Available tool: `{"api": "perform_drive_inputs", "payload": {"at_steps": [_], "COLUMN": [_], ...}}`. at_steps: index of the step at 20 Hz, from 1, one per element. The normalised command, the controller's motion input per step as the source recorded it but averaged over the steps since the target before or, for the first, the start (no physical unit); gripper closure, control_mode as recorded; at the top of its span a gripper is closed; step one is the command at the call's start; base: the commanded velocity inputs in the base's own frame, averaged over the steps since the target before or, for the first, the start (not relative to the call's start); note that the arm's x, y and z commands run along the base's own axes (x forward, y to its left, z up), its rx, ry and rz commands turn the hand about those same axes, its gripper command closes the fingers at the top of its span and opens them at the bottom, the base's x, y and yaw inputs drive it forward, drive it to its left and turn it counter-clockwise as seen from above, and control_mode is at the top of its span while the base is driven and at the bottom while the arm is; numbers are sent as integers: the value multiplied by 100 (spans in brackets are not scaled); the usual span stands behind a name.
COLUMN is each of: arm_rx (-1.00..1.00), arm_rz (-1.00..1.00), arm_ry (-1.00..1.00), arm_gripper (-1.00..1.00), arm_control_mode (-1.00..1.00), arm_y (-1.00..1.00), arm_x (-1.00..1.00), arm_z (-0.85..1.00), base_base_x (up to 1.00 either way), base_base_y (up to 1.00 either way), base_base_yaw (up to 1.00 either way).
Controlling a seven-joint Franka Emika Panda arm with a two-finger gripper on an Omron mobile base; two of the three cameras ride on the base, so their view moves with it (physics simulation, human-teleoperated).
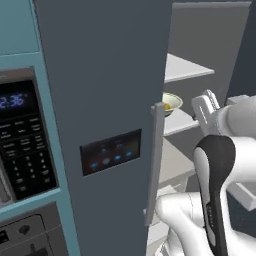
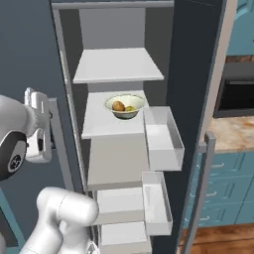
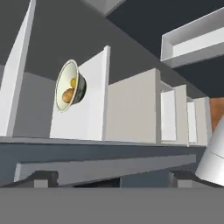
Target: Place the bowl with the lemon and potato on the second highest shelf of the fridge. Place the bowl with the chicken drumstick and fish on the top shelf of the fridge.
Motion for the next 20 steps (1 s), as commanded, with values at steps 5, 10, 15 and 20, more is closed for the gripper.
{"api": "perform_drive_inputs", "payload": {"at_steps": [5,10,15,20], "arm_rx": [0,0,0,0], "arm_rz": [0,0,0,0], "arm_ry": [0,0,0,0], "arm_gripper": [-100,-100,-100,-100], "arm_control_mode": [100,100,100,100], "arm_y": [0,0,0,0], "arm_x": [0,0,0,0], "arm_z": [0,0,0,0], "base_base_x": [-100,-100,-93,-17], "base_base_y": [38,3,-9,-87], "base_base_yaw": [-10,-58,-66,-60]}}
